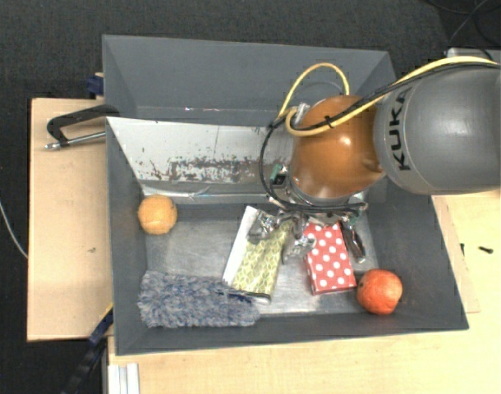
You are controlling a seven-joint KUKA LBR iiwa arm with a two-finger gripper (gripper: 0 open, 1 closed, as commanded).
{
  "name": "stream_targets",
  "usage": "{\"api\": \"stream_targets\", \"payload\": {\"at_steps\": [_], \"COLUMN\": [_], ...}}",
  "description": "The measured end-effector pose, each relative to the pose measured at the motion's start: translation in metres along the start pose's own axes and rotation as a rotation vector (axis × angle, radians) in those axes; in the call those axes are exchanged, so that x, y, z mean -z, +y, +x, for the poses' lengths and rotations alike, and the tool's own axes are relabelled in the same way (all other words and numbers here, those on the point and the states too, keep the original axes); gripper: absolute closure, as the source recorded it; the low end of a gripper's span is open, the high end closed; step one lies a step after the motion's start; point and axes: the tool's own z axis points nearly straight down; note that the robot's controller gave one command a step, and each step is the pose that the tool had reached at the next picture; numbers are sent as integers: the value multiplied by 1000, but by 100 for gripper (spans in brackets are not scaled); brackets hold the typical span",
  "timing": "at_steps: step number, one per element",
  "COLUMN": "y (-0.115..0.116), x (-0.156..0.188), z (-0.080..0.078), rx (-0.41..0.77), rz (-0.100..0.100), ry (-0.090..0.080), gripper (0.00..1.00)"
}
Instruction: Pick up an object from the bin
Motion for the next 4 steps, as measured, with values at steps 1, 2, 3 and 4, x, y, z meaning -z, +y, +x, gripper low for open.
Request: {"api": "stream_targets", "payload": {"at_steps": [1, 2, 3, 4], "y": [0, 0, 0, 1], "x": [0, 1, 6, 17], "z": [0, 0, 0, 1], "rx": [0, 0, -2, -2], "rz": [0, -1, -3, -7], "ry": [0, 0, 1, 0], "gripper": [100, 100, 100, 100]}}
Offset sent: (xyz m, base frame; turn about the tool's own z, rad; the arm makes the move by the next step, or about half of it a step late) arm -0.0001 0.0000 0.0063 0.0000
